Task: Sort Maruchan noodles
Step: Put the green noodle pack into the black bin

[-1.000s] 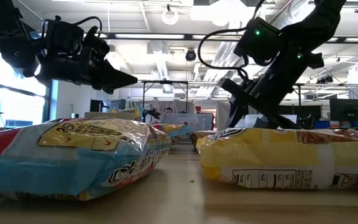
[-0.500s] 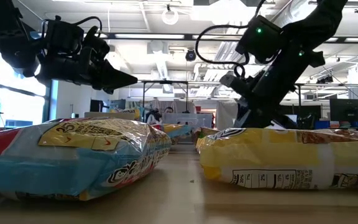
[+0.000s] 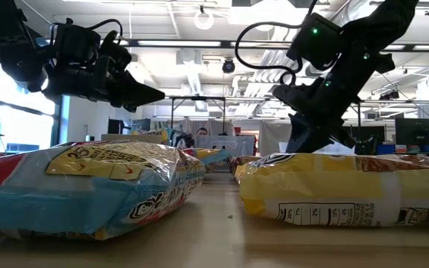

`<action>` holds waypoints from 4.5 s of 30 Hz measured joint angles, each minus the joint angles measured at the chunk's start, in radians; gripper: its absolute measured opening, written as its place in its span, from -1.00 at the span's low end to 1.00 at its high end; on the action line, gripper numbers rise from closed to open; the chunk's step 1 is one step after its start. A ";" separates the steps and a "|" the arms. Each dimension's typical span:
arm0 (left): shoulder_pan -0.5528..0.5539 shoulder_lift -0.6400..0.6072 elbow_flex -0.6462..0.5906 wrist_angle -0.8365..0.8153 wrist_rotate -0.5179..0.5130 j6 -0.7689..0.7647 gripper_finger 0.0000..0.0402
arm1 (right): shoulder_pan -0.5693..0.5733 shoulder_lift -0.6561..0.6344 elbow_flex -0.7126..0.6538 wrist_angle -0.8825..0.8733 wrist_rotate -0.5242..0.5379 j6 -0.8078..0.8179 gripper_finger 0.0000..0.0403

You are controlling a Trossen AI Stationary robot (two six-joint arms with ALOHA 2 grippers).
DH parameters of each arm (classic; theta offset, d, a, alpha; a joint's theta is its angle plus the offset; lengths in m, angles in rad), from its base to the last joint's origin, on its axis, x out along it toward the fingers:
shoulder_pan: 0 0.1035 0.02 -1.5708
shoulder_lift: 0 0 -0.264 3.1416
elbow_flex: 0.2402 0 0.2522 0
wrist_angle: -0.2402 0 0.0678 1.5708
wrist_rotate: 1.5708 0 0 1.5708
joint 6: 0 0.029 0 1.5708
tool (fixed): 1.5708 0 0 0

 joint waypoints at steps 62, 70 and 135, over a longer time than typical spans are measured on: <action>-0.001 0.000 0.000 -0.008 0.000 -0.002 -1.00 | 0.081 0.093 0.003 0.050 0.028 0.522 0.37; -0.001 0.000 0.000 -0.008 0.006 -0.002 -1.00 | 0.079 0.088 0.002 0.054 0.033 0.518 0.37; 0.000 0.000 0.000 -0.015 0.007 -0.002 -1.00 | 0.061 0.102 0.206 -0.220 0.084 0.006 -0.91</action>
